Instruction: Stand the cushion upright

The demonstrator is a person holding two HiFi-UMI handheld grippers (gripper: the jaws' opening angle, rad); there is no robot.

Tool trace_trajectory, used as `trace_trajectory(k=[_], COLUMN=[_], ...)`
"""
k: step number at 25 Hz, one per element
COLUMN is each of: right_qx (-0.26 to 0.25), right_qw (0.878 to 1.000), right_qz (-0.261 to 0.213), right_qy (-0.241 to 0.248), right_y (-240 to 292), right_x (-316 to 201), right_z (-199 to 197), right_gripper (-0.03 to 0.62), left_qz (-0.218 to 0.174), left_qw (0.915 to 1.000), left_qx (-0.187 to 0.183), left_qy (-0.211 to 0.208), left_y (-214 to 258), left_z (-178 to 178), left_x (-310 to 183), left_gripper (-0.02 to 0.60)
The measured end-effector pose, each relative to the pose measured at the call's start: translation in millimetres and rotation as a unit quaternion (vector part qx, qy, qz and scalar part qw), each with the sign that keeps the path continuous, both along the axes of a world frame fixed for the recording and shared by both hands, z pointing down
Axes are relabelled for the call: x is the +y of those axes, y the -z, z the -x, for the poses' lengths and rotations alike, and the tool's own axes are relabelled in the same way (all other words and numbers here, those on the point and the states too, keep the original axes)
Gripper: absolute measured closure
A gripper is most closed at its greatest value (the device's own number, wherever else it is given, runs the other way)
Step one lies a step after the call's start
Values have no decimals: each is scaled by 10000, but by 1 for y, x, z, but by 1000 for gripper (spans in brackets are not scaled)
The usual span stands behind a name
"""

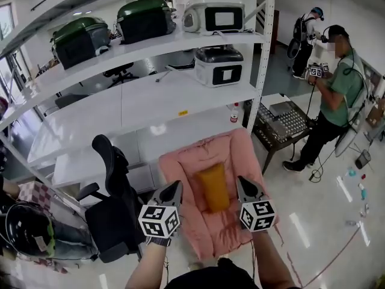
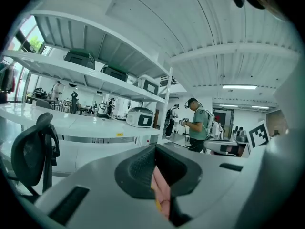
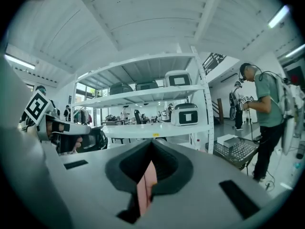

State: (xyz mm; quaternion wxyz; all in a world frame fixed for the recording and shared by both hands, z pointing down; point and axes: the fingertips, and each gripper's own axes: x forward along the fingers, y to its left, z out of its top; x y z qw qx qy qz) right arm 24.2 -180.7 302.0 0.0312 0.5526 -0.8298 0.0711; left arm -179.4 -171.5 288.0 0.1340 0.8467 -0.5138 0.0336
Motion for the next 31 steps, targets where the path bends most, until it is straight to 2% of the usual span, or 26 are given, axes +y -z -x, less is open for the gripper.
trace_trajectory(k=[7, 31], right_qx=[19, 80], right_qw=[9998, 9994], right_qz=[-190, -315], right_qy=[-62, -102], right_y=[19, 24], right_x=[1, 20], right_z=[-2, 1], right_gripper=[591, 591], left_qz=[-221, -349], left_qw=[9997, 9990], left_qx=[38, 210], left_qy=[61, 162], left_y=[20, 29], left_z=[10, 20], left_x=[7, 20], left_gripper=[575, 575])
